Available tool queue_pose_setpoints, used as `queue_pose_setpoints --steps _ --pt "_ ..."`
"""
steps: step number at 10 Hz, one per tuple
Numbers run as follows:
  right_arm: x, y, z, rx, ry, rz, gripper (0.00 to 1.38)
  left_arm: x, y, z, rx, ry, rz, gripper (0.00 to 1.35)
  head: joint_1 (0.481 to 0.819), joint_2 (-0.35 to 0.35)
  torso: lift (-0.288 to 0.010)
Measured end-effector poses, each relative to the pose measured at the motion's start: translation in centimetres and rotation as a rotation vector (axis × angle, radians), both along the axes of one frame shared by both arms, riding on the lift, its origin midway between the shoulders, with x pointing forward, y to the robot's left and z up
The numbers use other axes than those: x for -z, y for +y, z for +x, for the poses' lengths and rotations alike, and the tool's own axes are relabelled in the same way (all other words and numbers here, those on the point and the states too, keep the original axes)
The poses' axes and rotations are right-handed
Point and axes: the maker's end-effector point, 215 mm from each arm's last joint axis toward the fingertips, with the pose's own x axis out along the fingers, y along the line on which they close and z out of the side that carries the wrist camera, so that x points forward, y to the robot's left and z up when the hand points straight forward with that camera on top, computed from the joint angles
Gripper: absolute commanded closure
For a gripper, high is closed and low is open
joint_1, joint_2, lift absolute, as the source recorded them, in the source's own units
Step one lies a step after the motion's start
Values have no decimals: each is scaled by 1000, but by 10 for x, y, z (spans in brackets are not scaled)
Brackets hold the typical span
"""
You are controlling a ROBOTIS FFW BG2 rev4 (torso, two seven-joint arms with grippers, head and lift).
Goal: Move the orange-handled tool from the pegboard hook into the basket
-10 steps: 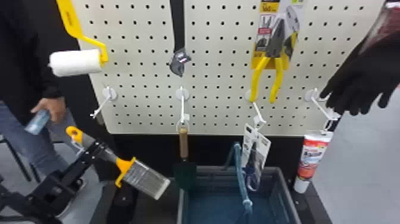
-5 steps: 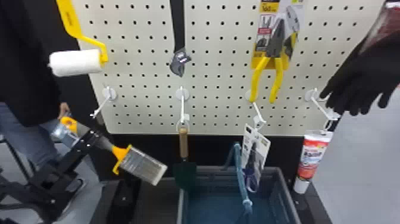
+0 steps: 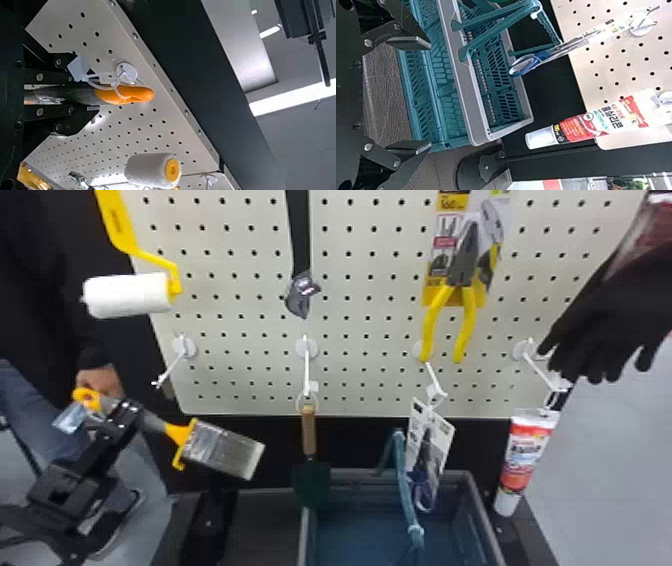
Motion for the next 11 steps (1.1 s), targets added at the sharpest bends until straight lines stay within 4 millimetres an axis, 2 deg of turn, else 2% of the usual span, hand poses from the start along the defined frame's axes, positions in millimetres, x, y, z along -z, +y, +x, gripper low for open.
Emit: queue_pose_setpoints --steps 5,8,10,11 --pt "1 0 -1 0 4 1 395 9 31 1 -46 42 69 1211 549 0 -100" --pt "1 0 -1 0 5 1 395 28 23 -5 -42 80 116 1211 549 0 -100" --pt "1 0 -1 1 5 3 395 53 5 -17 -32 127 131 1211 549 0 -100" --pt "1 0 -1 1 6 4 395 59 -3 -23 -29 140 122 1211 549 0 -100"
